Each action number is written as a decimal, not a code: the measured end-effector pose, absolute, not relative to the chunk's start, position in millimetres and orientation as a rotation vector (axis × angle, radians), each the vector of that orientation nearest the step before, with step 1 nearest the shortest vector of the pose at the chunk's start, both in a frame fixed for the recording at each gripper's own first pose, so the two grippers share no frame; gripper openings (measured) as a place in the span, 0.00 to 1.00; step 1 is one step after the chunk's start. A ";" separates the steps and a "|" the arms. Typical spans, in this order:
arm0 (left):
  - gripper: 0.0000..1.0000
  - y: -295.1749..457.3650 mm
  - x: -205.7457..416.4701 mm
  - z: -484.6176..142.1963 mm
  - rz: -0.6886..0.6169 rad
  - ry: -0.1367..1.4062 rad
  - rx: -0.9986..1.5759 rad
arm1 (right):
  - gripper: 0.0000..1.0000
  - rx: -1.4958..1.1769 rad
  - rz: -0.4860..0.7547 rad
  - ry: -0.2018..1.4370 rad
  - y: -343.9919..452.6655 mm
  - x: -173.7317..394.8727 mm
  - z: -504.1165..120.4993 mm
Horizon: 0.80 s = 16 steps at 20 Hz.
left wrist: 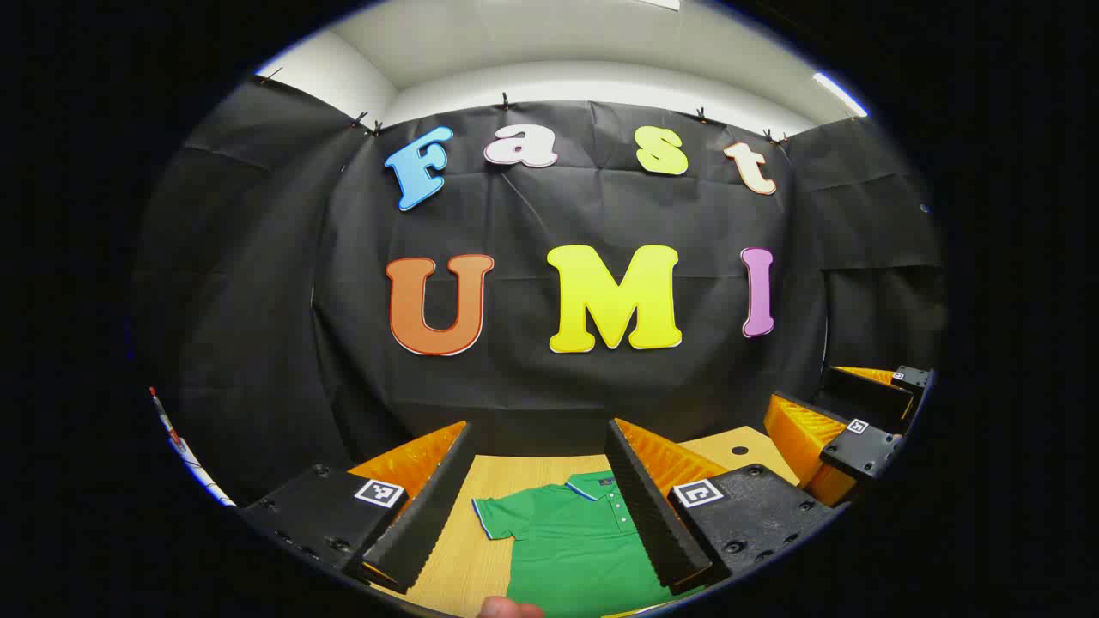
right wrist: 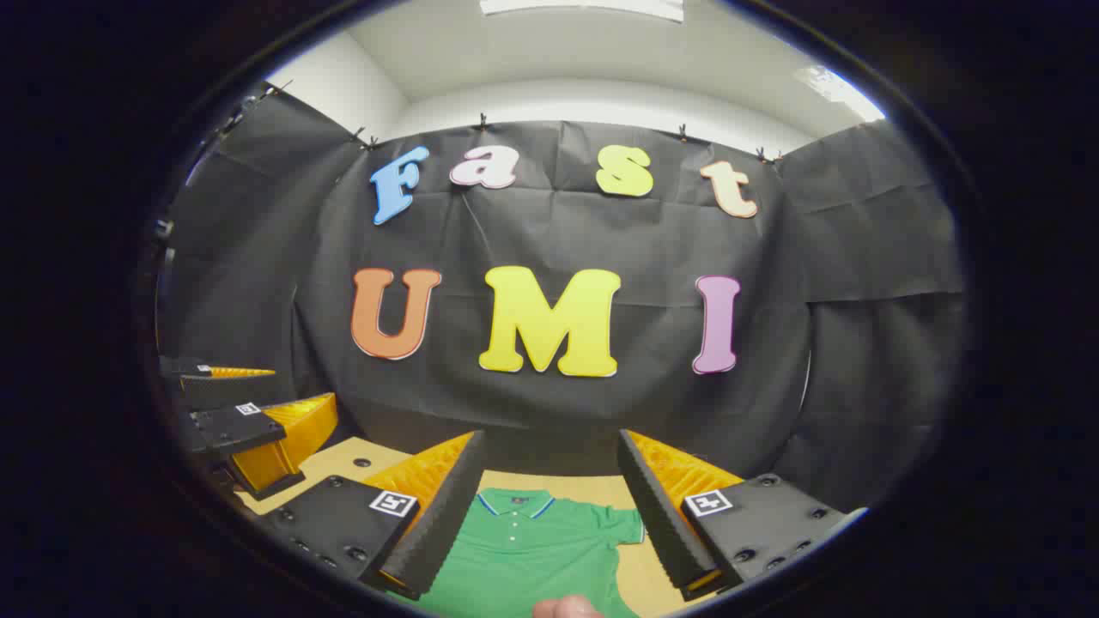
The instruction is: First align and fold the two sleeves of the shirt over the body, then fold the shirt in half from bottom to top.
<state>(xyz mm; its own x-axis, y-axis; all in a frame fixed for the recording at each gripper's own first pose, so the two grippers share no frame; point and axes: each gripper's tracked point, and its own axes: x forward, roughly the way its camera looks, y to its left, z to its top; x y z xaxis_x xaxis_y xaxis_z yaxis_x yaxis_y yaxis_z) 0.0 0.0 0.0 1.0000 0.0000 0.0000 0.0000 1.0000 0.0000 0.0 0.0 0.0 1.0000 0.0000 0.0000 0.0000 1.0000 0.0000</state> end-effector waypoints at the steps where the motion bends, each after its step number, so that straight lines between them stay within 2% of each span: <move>1: 0.98 -2.4 1.1 -2.0 -0.003 0.008 -0.001 | 0.96 0.001 0.006 0.005 1.8 0.9 0.0; 16: 0.98 -21.8 8.7 -3.4 -0.017 0.012 -0.005 | 0.96 0.007 -0.009 0.007 -21.5 1.8 0.9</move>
